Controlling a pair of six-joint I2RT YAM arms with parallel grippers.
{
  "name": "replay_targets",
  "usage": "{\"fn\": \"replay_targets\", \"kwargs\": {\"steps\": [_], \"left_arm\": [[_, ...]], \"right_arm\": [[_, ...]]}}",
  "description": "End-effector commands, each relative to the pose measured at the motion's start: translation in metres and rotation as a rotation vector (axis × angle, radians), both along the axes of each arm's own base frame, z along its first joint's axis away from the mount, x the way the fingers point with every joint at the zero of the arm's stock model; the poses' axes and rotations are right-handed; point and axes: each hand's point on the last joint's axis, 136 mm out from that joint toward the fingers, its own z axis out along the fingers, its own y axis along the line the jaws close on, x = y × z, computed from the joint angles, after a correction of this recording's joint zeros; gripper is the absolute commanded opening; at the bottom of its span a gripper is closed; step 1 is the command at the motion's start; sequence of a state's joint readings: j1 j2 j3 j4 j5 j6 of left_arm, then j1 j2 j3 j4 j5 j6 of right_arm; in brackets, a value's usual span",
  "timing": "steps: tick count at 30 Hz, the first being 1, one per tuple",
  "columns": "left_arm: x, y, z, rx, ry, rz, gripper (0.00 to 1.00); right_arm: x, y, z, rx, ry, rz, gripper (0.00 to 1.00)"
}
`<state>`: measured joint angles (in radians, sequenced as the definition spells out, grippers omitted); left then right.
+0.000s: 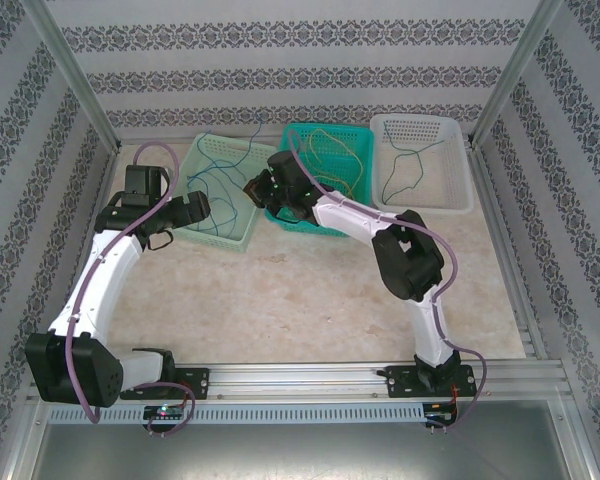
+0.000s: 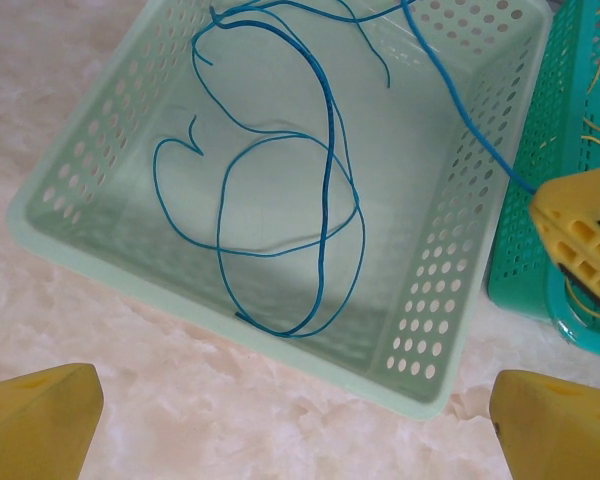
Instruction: Untangle the cables
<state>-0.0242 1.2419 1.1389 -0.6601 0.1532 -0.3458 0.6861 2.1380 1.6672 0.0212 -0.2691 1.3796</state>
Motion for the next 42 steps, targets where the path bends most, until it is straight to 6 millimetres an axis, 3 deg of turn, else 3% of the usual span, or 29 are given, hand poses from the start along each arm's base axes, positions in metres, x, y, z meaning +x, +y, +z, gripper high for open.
{"fn": "replay_targets", "kwargs": {"steps": [1, 7, 9, 11, 14, 17, 20, 23, 25, 28, 30, 33, 35, 38, 42], "left_arm": [[-0.002, 0.003, 0.006, -0.011, -0.024, 0.015, 1.00], [-0.003, 0.004, 0.005, -0.012, -0.020, 0.017, 1.00], [-0.003, 0.004, 0.005, -0.014, -0.021, 0.019, 1.00], [-0.002, 0.003, 0.006, -0.017, -0.024, 0.017, 1.00], [-0.004, 0.004, 0.006, -0.013, -0.019, 0.017, 1.00], [-0.006, 0.007, 0.007, 0.002, -0.025, 0.026, 1.00], [-0.008, 0.014, 0.007, 0.032, -0.040, 0.055, 1.00], [-0.009, 0.028, 0.006, 0.087, -0.082, 0.114, 0.99], [-0.009, 0.039, 0.003, 0.142, -0.113, 0.150, 1.00], [-0.014, 0.066, -0.007, 0.293, -0.120, 0.224, 1.00], [-0.017, 0.079, -0.014, 0.385, -0.125, 0.242, 1.00], [-0.015, 0.087, -0.021, 0.444, -0.189, 0.258, 1.00], [-0.011, 0.088, -0.027, 0.457, -0.267, 0.264, 1.00], [-0.004, 0.088, -0.048, 0.490, -0.356, 0.252, 1.00], [0.009, 0.070, -0.078, 0.447, -0.386, 0.145, 1.00]], "right_arm": [[0.005, 0.010, 0.002, 0.036, 0.006, -0.041, 0.08], [-0.002, 0.014, 0.003, 0.044, 0.015, -0.038, 0.36], [-0.005, 0.013, 0.008, 0.030, 0.003, -0.040, 0.65], [-0.006, 0.012, 0.017, 0.028, -0.022, -0.034, 0.74], [-0.012, 0.002, 0.032, 0.017, -0.062, -0.018, 0.78], [-0.022, -0.025, 0.052, -0.041, -0.169, -0.005, 0.80], [-0.037, -0.062, 0.086, -0.148, -0.388, 0.018, 0.87], [-0.060, -0.095, 0.118, -0.330, -0.641, 0.092, 0.98], [-0.072, -0.129, 0.122, -0.533, -0.751, 0.116, 0.98], [-0.078, -0.213, 0.111, -0.948, -0.885, 0.037, 0.98], [-0.079, -0.281, 0.090, -1.156, -0.904, -0.065, 0.98], [-0.081, -0.355, 0.054, -1.231, -0.874, -0.158, 0.98], [-0.082, -0.381, 0.033, -1.210, -0.869, -0.193, 0.98], [-0.080, -0.402, 0.006, -1.219, -0.850, -0.229, 0.98], [-0.072, -0.406, -0.016, -1.214, -0.831, -0.234, 0.98]]}}
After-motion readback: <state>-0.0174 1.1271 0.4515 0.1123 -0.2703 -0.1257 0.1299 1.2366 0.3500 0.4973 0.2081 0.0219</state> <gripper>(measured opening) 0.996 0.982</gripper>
